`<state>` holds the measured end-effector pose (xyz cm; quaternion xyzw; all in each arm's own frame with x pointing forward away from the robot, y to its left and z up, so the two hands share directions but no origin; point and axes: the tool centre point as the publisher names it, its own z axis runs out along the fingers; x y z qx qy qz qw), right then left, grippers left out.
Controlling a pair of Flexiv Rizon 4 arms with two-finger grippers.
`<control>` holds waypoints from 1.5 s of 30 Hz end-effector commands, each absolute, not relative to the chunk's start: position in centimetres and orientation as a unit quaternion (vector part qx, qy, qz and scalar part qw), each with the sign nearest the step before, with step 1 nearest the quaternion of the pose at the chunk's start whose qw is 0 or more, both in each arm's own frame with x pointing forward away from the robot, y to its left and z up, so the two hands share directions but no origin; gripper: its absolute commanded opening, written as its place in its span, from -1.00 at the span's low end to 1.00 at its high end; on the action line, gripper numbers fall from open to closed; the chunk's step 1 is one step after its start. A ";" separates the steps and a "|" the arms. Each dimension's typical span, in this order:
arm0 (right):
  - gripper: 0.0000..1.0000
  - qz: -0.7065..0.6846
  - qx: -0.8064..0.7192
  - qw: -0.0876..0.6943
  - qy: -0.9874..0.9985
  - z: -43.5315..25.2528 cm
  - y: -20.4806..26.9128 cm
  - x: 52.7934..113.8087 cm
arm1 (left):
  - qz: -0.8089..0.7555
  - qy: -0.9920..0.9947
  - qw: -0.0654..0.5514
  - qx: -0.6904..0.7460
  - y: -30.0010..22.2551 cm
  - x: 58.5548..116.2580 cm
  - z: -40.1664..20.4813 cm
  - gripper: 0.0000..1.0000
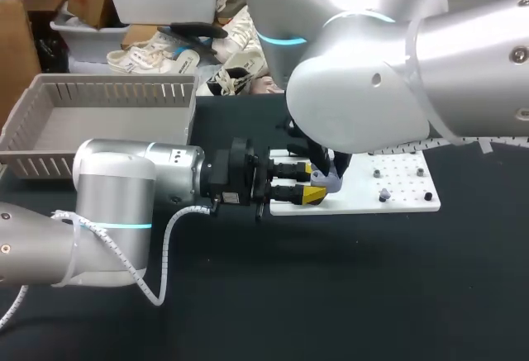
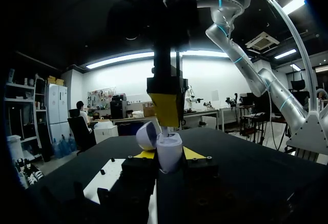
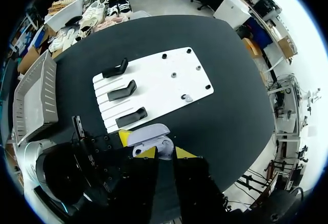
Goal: Pick up each earbud case from the left stands, insert the matching earbuds, close the lid, and place the case in the box.
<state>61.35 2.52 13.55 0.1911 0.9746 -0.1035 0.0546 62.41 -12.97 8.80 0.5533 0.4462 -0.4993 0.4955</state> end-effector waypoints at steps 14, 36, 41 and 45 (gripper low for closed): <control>1.00 -0.090 0.197 0.045 0.975 12.9 2.5 61.6 | -0.499 0.446 0.497 0.553 -12.9 62.4 8.8 -1.00; 1.00 -0.071 0.197 0.067 0.976 15.1 2.8 60.5 | -0.499 0.446 0.497 0.553 -12.9 62.4 8.8 -1.00; 1.00 -0.071 0.197 0.067 0.976 15.1 2.8 60.5 | -0.499 0.446 0.497 0.553 -12.9 62.4 8.8 -1.00; 1.00 -0.037 0.230 0.122 0.965 17.1 -0.8 59.4 | -0.499 0.446 0.497 0.553 -12.9 62.4 8.8 -1.00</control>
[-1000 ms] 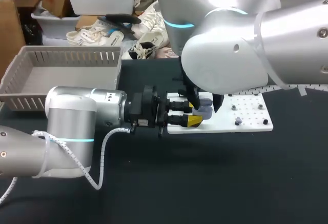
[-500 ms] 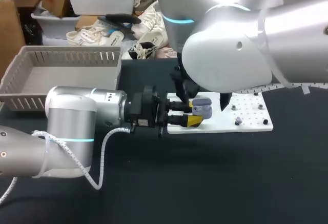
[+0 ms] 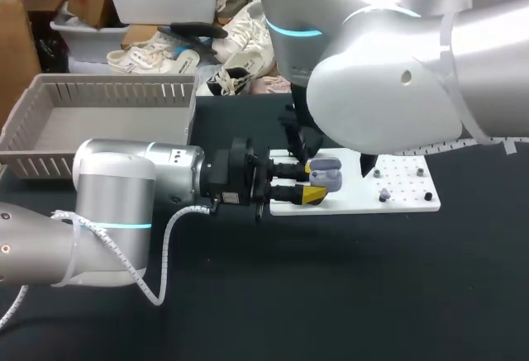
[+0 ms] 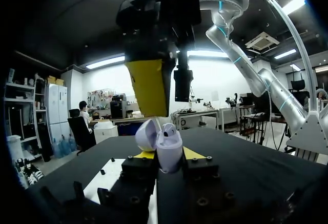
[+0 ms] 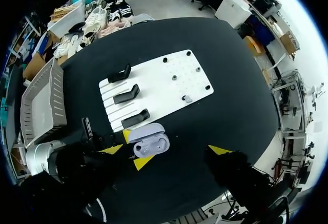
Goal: Pick up each earbud case from the left stands, insert the matching earbuds, close the lid, and place the case in the box.
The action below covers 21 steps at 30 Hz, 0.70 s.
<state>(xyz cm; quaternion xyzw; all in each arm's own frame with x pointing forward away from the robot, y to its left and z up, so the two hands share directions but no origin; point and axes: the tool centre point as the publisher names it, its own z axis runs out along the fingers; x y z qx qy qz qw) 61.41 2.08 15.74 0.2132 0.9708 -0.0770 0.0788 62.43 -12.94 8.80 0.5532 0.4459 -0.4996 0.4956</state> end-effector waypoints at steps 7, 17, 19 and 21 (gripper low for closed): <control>1.00 -0.034 0.235 0.127 0.963 17.4 -1.4 59.1 | -0.499 0.446 0.497 0.553 -12.9 62.4 8.8 -1.00; 1.00 -0.022 0.243 0.132 0.961 17.6 -2.4 58.7 | -0.499 0.446 0.497 0.553 -12.9 62.4 8.8 -1.00; 1.00 -0.022 0.243 0.132 0.961 17.6 -2.4 58.7 | -0.499 0.446 0.497 0.553 -12.9 62.4 8.8 -1.00; 1.00 -0.022 0.243 0.132 0.961 17.6 -2.4 58.7 | -0.499 0.446 0.497 0.553 -12.9 62.4 8.8 -1.00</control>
